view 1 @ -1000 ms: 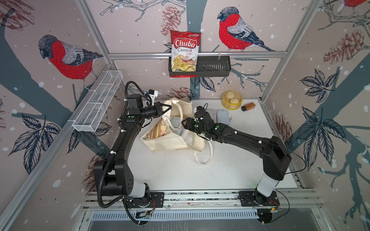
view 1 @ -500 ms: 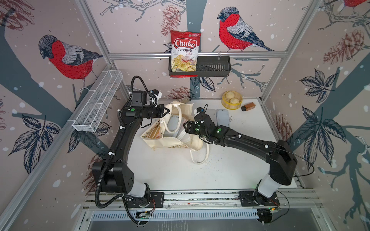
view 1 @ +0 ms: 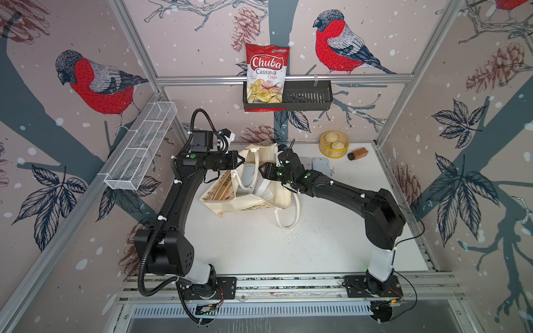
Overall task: Take out the pencil case from the canvas bag
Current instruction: Adjust the canvas bag at the center of the board.
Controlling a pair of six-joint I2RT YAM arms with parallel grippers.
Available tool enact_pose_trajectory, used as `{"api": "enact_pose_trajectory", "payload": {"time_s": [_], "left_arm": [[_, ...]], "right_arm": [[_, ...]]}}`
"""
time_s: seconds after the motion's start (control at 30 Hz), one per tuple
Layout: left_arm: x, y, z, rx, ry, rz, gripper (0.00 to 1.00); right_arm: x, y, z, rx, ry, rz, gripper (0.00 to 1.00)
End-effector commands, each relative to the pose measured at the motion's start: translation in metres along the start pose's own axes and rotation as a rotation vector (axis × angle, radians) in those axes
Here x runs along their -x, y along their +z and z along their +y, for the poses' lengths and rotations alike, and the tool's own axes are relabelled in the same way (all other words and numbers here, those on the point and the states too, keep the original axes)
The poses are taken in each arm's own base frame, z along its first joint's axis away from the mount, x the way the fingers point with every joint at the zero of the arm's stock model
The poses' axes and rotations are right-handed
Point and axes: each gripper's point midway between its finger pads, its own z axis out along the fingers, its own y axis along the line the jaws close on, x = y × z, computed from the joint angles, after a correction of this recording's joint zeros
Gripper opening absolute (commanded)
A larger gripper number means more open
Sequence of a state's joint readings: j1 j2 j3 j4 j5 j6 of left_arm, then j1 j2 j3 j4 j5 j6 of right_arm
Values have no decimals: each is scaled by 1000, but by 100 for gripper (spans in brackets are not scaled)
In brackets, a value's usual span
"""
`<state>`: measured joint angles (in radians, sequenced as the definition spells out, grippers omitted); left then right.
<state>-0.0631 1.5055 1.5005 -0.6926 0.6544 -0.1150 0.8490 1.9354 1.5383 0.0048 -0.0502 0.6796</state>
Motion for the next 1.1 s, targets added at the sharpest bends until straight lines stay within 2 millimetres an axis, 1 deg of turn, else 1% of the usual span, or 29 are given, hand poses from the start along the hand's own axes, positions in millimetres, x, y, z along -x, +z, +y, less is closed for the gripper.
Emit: {"api": "enact_pose_trajectory", "payload": {"time_s": [0.0,0.07,0.17,0.33,0.43,0.5,0.6,0.63,0.73,0.87,0.9,0.93,0.97,1.0,1.07], "left_arm": [[-11,0,-2,-12,-8,41,0],[-11,0,-4,-18,-6,40,0],[-10,-1,-7,-25,-5,35,0],[-7,-4,-12,-43,-5,26,0],[-8,-3,-15,-60,-7,27,0],[-8,-2,-14,-60,-8,30,0],[-5,-1,-15,-69,-7,30,0],[-4,-1,-15,-72,-4,27,0],[0,0,-18,-86,-4,26,0],[3,-1,-20,-98,-4,21,0],[3,-1,-20,-98,-3,19,0],[3,-1,-21,-98,-3,18,0],[4,-1,-21,-98,-3,17,0],[4,-1,-20,-93,-2,17,0],[5,-1,-17,-75,4,10,0]], "right_arm": [[7,7,16,57,-91,-24,64],[9,12,19,57,-119,-38,64],[10,18,18,36,-131,-57,64],[3,33,20,5,-164,-84,64],[2,42,15,-12,-155,-103,63],[6,46,14,11,-144,-107,62],[15,47,15,35,-147,-129,56],[19,46,16,53,-149,-134,55],[23,42,24,109,-170,-140,51],[18,35,35,177,-209,-148,55],[16,33,36,187,-213,-152,54],[13,31,37,199,-213,-149,50],[11,29,38,211,-210,-147,44],[11,25,39,216,-198,-144,36],[12,16,43,225,-174,-129,23]]}}
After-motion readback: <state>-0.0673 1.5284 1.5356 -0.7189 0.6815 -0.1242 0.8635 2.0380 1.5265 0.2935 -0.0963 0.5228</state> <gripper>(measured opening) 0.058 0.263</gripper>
